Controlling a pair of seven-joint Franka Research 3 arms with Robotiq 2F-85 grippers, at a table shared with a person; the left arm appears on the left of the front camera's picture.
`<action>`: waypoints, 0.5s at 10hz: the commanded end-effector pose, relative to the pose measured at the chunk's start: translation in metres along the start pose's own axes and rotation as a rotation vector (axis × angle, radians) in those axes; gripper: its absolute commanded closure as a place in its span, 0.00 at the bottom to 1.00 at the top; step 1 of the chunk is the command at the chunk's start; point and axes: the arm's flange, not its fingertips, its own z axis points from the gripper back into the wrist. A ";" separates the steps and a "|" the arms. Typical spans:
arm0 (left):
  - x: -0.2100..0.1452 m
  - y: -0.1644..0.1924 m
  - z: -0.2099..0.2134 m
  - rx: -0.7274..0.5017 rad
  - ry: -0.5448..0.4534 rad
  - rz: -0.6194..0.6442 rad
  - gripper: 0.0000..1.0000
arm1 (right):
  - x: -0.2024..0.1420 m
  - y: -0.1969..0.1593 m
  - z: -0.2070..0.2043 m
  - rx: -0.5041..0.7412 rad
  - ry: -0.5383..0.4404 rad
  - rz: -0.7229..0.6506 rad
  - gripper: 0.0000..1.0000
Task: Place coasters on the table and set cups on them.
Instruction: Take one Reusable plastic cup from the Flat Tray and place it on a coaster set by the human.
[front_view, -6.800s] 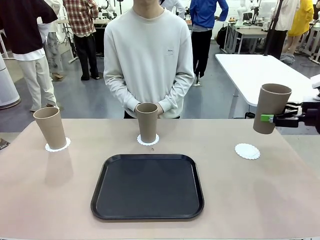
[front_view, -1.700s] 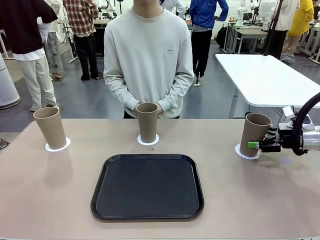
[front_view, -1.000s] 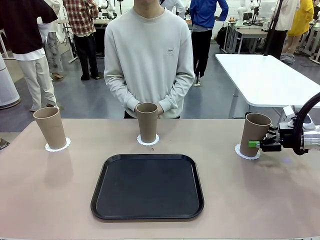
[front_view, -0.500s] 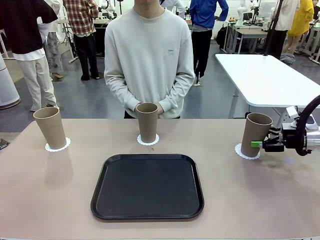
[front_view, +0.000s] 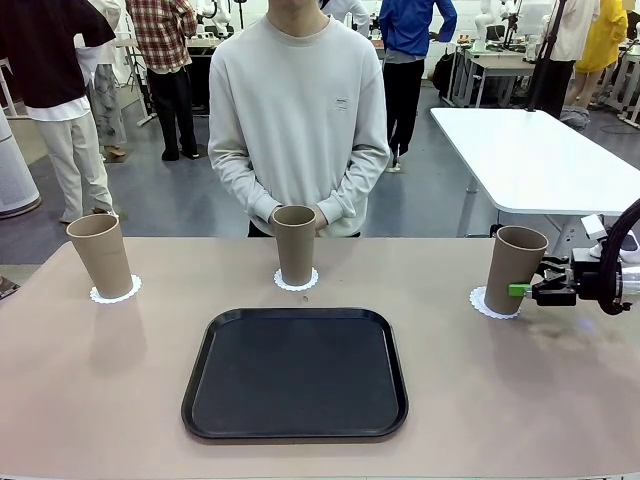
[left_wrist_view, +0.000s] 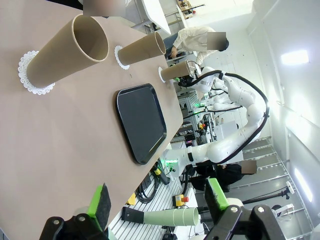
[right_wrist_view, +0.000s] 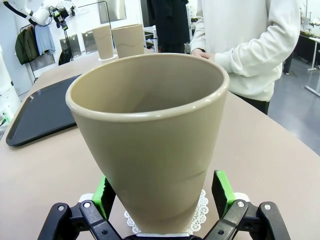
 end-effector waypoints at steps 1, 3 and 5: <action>0.000 -0.001 0.002 -0.002 -0.006 -0.002 0.00 | -0.002 -0.005 0.004 0.025 0.004 0.010 0.00; 0.000 -0.001 0.002 -0.002 -0.006 -0.002 0.00 | -0.002 -0.004 0.004 0.036 0.007 0.006 0.00; 0.000 -0.001 0.002 -0.002 -0.006 -0.002 0.00 | -0.003 0.000 0.004 0.056 0.009 0.005 0.00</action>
